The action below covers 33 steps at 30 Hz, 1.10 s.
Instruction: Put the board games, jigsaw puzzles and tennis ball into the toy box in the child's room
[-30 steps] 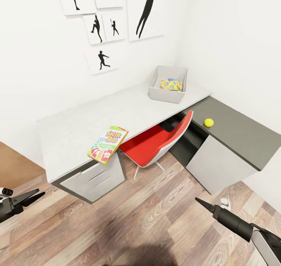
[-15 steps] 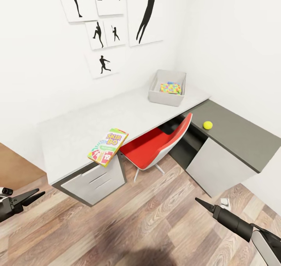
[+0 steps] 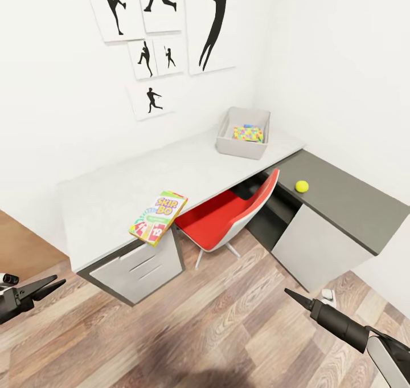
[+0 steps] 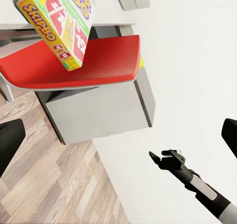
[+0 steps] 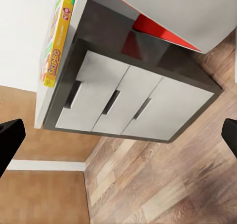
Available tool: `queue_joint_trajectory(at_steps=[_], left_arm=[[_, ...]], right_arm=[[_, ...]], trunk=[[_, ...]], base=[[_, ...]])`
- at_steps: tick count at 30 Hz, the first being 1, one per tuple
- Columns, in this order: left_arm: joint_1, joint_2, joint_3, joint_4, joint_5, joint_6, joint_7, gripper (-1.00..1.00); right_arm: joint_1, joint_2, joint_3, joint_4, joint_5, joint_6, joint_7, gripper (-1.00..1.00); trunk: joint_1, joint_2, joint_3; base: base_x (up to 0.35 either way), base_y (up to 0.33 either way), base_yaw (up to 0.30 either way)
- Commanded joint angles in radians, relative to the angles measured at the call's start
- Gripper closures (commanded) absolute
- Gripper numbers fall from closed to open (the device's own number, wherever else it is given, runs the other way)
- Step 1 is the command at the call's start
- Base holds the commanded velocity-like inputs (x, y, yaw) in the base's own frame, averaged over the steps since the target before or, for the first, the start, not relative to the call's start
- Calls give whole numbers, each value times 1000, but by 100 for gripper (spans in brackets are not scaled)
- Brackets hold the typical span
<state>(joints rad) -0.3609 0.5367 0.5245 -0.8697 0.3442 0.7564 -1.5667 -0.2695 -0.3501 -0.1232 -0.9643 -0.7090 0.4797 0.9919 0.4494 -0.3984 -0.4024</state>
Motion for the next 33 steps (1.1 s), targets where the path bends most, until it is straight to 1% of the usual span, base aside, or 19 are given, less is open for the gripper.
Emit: queue_joint_trajectory(at_steps=[1,33], left_arm=[[-1,0,0,0,-1,11,-4,-100],[0,0,-2,3,-3,9,-4,-100]], right_arm=[[0,0,0,0,-7,8,1,-100],[0,0,-1,2,-6,8,1,-100]], trunk=[[1,-2,0],[1,-2,53]], base=[[0,0,0],[0,0,0]])
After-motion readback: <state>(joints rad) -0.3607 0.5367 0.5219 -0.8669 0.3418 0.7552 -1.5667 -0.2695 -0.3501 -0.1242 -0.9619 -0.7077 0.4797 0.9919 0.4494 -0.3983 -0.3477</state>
